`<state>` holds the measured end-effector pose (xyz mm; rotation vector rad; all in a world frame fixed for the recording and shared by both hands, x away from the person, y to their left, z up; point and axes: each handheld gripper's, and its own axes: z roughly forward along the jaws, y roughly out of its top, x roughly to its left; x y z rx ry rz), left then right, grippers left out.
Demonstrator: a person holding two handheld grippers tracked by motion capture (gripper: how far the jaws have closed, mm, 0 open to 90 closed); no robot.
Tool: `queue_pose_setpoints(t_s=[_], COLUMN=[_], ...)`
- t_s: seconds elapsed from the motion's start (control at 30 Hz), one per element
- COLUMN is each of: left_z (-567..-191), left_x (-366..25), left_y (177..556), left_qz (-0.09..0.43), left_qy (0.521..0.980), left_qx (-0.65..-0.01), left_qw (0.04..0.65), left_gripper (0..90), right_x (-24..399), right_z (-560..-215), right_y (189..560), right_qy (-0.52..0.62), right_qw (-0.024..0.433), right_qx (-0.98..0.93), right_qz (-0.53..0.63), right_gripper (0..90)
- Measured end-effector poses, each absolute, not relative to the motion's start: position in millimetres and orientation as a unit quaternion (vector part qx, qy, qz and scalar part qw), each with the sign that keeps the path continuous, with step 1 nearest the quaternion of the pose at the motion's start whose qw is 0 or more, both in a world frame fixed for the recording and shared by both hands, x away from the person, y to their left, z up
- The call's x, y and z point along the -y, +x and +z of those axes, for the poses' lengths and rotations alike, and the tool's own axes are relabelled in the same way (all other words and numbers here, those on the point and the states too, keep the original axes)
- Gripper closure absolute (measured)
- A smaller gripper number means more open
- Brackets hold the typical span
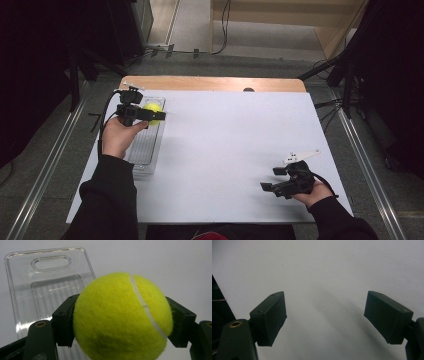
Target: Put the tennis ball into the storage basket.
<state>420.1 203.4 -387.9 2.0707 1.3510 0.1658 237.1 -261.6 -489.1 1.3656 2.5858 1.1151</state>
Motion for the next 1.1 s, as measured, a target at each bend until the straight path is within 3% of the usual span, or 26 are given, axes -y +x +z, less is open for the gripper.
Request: queue_pose_setpoints(t_s=[1.1], left_z=[-401.8], left_x=[-221.5], left_y=[424.7], left_qz=[0.094], left_qy=[0.764], left_qx=[-0.554], left_qw=[0.316], left_gripper=[25.4], right_x=[261.5], right_z=[-489.1], right_y=[237.1], right_qy=[0.436], right_qw=[0.006], right_qx=[-0.826], right_qz=[0.356], right_gripper=[16.0])
